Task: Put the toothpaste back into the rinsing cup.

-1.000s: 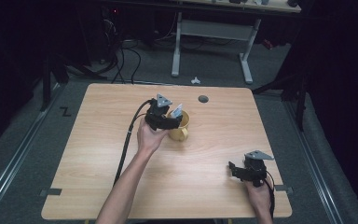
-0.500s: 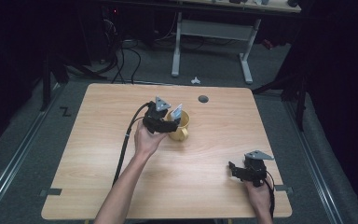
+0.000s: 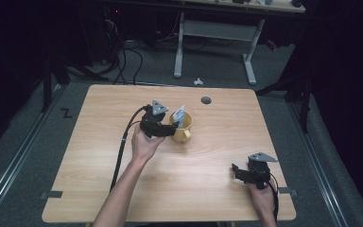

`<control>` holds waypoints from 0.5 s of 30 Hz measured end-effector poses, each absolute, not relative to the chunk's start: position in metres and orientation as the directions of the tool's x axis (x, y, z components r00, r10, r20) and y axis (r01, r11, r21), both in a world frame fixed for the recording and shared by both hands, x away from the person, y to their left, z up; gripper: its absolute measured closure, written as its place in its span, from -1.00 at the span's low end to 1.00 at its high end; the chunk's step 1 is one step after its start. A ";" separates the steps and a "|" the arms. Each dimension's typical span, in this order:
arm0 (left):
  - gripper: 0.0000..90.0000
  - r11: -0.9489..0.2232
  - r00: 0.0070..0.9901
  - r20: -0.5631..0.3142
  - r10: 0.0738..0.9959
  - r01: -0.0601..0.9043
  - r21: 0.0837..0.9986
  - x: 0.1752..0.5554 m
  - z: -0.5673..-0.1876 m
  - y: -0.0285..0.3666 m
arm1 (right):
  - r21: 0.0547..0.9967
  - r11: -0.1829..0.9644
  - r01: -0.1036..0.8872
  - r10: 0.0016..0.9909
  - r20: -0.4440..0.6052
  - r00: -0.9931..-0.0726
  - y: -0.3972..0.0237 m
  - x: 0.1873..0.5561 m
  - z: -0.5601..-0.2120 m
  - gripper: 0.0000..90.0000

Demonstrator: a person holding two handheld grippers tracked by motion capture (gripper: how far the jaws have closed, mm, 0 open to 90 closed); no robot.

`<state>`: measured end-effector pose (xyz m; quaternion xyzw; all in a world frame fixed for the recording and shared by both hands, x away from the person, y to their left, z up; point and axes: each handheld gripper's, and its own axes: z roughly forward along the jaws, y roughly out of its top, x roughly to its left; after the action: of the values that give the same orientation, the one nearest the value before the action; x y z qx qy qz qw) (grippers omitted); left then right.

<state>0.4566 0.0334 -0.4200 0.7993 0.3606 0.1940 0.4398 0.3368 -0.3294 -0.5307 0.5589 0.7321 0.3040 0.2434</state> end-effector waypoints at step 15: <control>-0.34 -0.336 0.655 -0.025 0.755 0.419 0.843 0.449 -0.412 0.047 | 0.717 0.190 0.670 0.966 -0.017 -0.257 -0.329 0.337 -0.531 -0.49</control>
<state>0.4490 0.0468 -0.4121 0.7949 0.3694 0.1899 0.4422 0.3368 -0.3294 -0.5307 0.5589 0.7321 0.3040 0.2434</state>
